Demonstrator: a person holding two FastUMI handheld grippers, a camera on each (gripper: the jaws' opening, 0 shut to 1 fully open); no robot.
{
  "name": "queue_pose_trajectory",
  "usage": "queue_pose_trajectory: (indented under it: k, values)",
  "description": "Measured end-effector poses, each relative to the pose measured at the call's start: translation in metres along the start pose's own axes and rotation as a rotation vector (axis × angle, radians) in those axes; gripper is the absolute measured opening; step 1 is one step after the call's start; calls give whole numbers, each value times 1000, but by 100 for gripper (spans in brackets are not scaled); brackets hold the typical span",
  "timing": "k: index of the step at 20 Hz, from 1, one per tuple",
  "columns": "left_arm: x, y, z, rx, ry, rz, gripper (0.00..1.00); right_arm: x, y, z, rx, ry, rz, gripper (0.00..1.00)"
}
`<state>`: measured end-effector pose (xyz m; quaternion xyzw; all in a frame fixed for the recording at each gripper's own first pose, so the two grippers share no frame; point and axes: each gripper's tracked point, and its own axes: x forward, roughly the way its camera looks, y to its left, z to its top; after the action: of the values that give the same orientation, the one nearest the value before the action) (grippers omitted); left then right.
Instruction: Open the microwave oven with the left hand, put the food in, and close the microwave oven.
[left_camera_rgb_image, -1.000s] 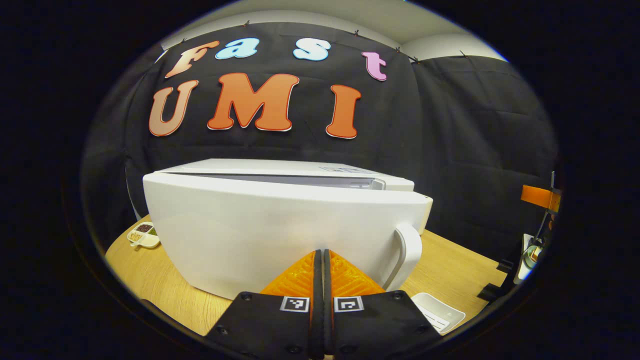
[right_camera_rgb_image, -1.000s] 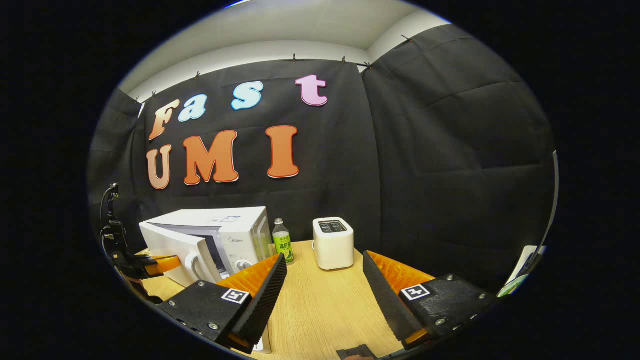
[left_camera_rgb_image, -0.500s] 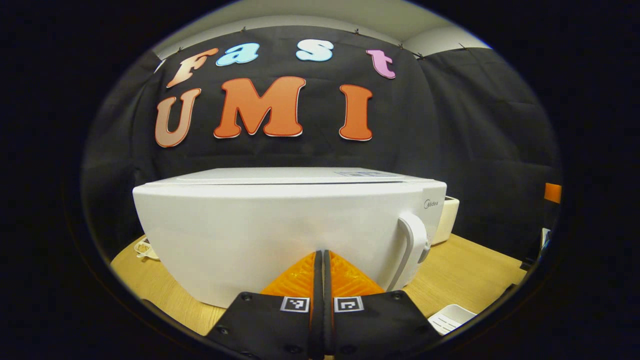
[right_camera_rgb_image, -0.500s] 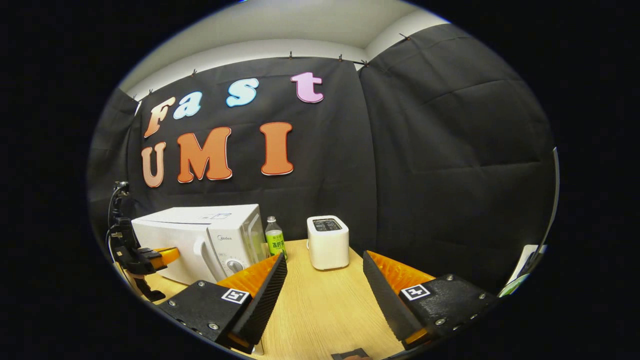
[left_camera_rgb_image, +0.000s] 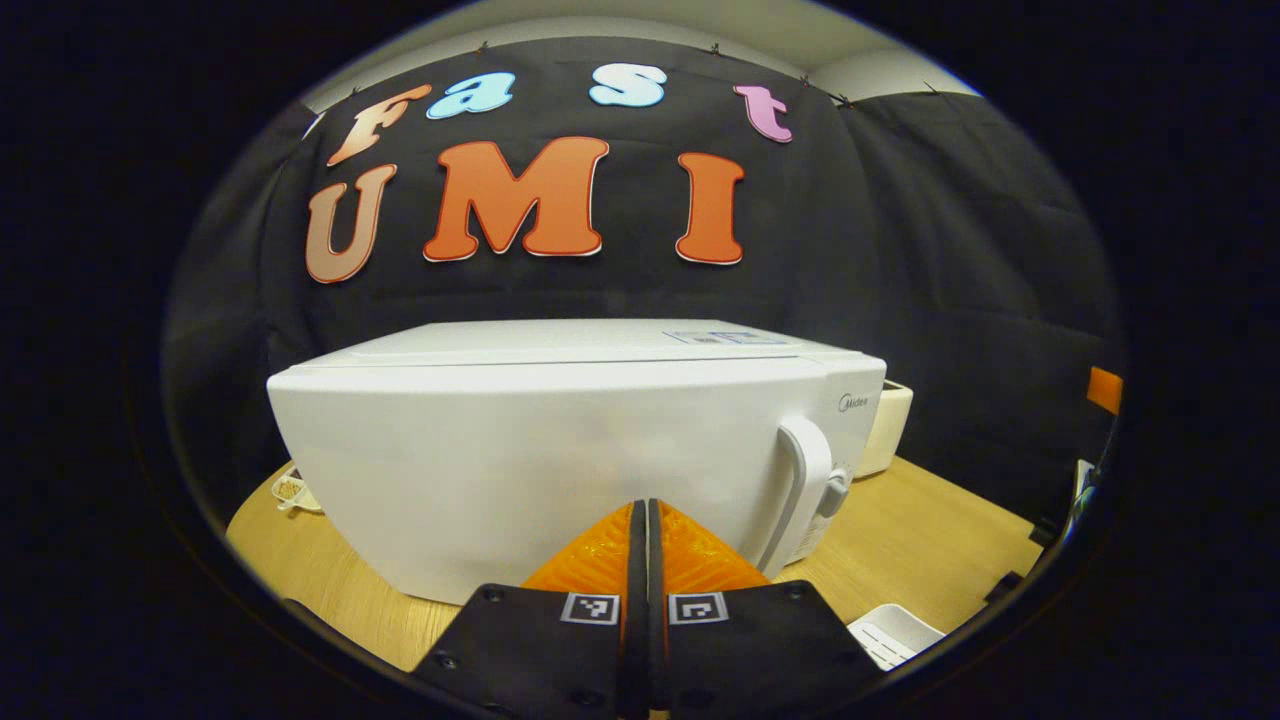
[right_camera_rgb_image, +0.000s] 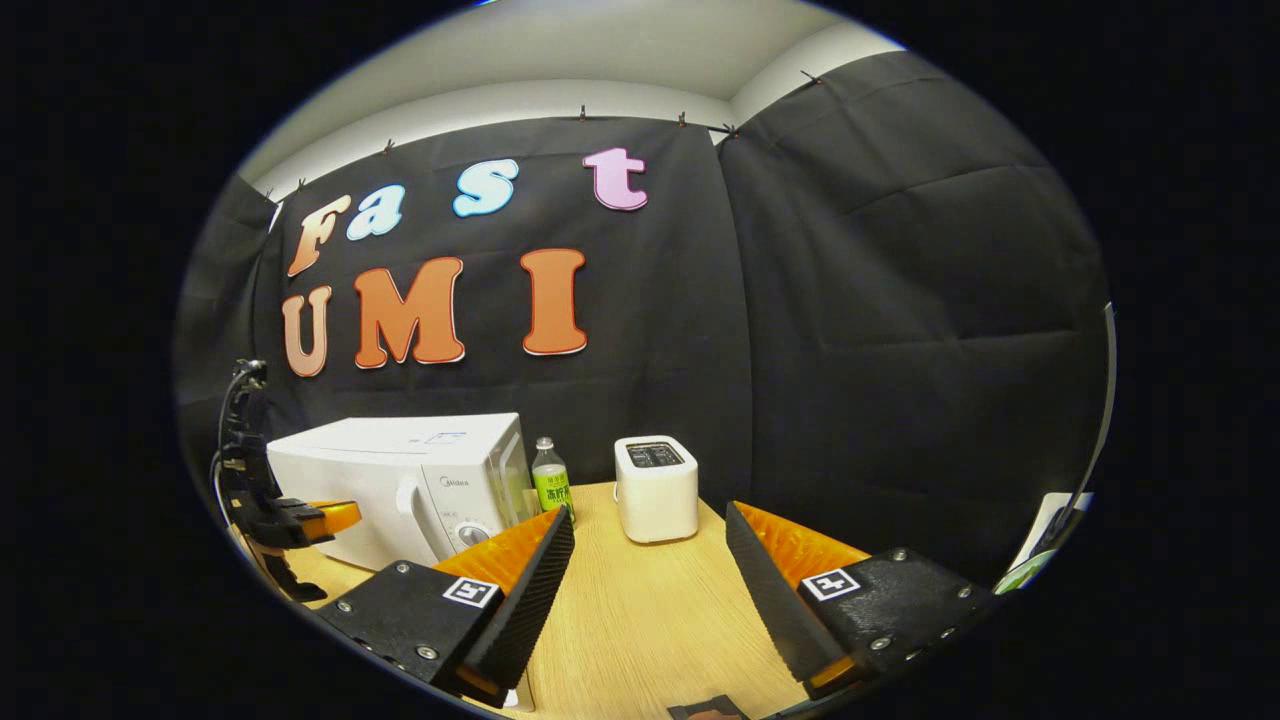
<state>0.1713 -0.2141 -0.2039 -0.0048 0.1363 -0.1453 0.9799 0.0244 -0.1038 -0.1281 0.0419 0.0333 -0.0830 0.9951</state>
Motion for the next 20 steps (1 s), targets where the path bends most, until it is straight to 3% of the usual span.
queue_pose_trajectory:
  k: [4,13,16,18,20]
  values:
    - [-53,29,46,40,-24,6,4,-11,25,21,22,-21,45,94]
    - [-181,142,121,1,-93,122,5,-37,92,82,-22,-62,153,94]
    - [-222,169,154,-8,-150,165,11,-44,119,101,-29,-64,199,94]
    - [-247,182,173,-26,-202,188,35,-49,131,108,-36,-57,224,94]
    - [-271,201,188,-22,-237,234,33,-51,142,116,-61,-61,238,95]
